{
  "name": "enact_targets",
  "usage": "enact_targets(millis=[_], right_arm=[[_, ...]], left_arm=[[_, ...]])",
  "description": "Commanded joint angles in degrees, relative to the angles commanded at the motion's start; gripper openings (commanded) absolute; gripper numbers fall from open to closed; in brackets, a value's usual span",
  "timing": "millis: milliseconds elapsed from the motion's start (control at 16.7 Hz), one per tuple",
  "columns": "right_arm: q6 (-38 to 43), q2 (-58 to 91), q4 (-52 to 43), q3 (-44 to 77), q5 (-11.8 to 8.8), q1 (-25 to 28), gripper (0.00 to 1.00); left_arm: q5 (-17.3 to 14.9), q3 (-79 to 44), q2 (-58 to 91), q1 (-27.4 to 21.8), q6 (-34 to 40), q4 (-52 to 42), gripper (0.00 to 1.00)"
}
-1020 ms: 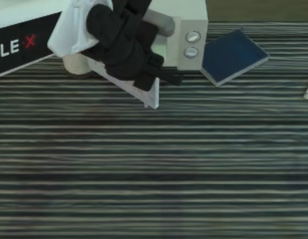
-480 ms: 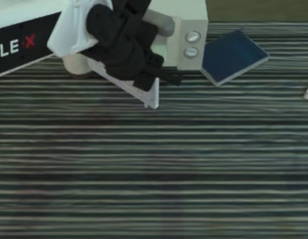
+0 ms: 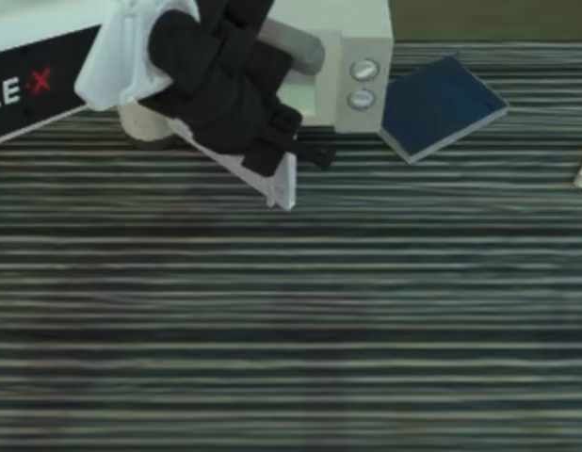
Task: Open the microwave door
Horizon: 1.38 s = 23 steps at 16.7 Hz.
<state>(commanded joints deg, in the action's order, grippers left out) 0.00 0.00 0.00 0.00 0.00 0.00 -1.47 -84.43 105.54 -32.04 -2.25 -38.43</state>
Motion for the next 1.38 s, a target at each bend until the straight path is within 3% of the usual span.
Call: enact_targets(millis=[240, 1380], right_arm=[[0.0, 0.0, 0.0, 0.0, 0.0, 0.0, 1.0], [0.0, 0.0, 0.0, 0.0, 0.0, 0.0, 1.0]], left_arm=[[-2.37, 2.66, -2.09, 1.57, -4.5, 0.39, 0.0], [-2.46, 2.78, -2.13, 1.62, -4.66, 0.38, 0.0]])
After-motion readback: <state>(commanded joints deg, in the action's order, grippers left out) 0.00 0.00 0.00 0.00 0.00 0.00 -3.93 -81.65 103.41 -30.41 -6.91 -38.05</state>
